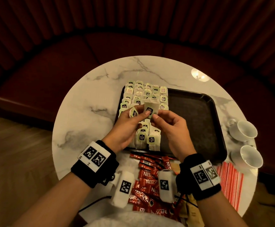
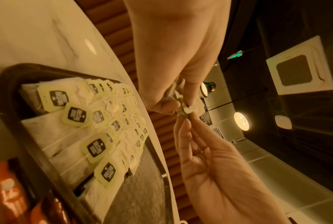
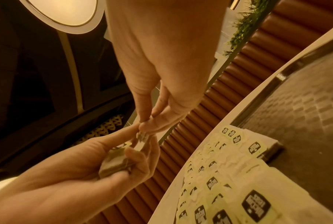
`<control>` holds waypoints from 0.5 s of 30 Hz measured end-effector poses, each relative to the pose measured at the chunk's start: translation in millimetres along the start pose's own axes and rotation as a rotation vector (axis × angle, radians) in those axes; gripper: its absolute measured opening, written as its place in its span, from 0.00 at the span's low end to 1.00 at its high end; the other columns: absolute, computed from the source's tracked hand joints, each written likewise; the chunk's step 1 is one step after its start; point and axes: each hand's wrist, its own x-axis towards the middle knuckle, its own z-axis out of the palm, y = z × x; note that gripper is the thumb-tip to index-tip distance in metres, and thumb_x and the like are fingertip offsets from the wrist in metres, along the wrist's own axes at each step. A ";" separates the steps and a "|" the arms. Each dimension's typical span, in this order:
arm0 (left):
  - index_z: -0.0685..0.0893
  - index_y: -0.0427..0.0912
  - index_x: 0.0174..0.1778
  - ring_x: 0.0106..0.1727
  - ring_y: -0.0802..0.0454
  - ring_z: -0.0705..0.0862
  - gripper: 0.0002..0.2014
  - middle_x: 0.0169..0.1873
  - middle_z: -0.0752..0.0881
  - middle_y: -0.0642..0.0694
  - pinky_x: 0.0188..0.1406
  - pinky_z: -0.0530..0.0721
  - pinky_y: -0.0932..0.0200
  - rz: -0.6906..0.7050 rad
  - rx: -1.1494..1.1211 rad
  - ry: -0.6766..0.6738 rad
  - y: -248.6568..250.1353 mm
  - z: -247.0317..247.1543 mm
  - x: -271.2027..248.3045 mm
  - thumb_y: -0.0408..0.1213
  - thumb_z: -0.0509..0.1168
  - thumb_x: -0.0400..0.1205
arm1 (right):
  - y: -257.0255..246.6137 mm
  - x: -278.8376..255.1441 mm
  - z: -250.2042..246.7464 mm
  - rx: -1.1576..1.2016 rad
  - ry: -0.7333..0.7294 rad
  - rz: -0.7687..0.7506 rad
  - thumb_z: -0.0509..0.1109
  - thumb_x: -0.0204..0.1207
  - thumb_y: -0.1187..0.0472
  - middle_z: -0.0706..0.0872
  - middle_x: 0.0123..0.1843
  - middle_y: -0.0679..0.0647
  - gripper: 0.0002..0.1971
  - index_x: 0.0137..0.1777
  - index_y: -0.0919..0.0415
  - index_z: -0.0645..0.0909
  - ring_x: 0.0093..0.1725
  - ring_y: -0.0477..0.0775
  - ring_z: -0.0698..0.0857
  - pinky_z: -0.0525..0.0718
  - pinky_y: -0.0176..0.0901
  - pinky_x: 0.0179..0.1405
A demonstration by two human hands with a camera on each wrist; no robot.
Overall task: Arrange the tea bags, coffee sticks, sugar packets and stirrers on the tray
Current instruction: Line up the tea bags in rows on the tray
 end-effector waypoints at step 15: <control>0.86 0.41 0.53 0.43 0.58 0.88 0.08 0.44 0.89 0.50 0.31 0.75 0.67 0.097 0.159 0.046 -3.2 1.1 5.0 0.34 0.72 0.79 | 4.4 -4.5 -20.4 0.173 0.144 0.055 0.74 0.73 0.68 0.92 0.50 0.60 0.15 0.60 0.68 0.85 0.46 0.49 0.91 0.87 0.34 0.45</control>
